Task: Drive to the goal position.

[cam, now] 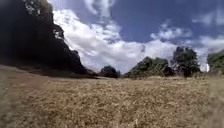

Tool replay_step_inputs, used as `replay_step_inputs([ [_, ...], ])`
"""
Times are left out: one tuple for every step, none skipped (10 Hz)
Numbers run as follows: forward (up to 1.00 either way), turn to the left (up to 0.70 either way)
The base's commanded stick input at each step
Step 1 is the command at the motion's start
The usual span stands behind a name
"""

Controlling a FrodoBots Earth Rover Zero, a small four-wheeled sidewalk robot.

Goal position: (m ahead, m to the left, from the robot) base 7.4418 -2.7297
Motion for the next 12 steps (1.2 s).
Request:
replay_step_inputs([
  [0.7,0.0],
  [0.7,0.0],
  [0.7,-0.17],
  [0.7,-0.35],
  [0.7,-0.35],
  [0.7,-0.19],
  [0.7,0.0],
  [0.7,0.0],
  [0.7,0.0],
  [0.7,0.0],
  [0.7,0.0],
  [0.7,-0.05],
])
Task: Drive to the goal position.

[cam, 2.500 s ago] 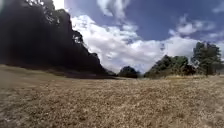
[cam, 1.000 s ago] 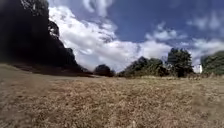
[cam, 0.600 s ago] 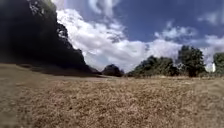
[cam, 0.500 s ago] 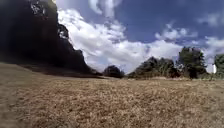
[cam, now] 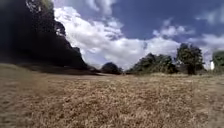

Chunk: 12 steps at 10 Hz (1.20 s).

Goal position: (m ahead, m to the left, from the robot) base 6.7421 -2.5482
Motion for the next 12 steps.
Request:
replay_step_inputs([
  [0.7,-0.27],
  [0.7,-0.35],
  [0.7,-0.35],
  [0.7,-0.35],
  [0.7,-0.33],
  [0.7,-0.28],
  [0.7,0.0],
  [0.7,0.0],
  [0.7,0.0],
  [0.7,0.0],
  [0.7,0.0],
  [0.7,-0.16],
])
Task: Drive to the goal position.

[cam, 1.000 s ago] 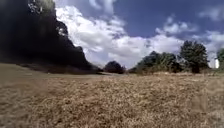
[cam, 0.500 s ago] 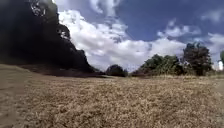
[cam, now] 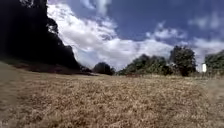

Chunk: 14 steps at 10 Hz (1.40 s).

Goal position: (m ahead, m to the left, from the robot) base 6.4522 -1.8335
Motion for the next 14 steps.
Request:
replay_step_inputs([
  [0.7,-0.26],
  [0.7,-0.35],
  [0.7,-0.35],
  [0.7,0.0],
  [0.7,0.0],
  [0.7,0.0],
  [0.7,0.0],
  [0.7,0.0],
  [0.7,0.0],
  [0.7,0.0],
  [0.7,-0.24],
  [0.7,-0.35],
  [0.7,-0.35],
  [0.7,-0.35],
])
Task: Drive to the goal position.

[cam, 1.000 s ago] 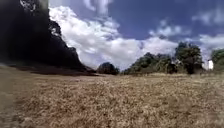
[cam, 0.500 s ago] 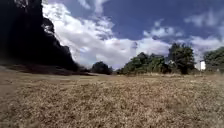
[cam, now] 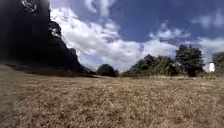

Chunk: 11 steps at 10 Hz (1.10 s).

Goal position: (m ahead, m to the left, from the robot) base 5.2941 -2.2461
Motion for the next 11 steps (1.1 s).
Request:
replay_step_inputs([
  [0.7,-0.35],
  [0.7,-0.35],
  [0.7,-0.35],
  [0.7,0.0],
  [0.7,0.0],
  [0.7,0.0],
  [0.7,0.0],
  [0.7,0.0],
  [0.7,-0.27],
  [0.7,-0.35],
  [0.7,-0.35],
])
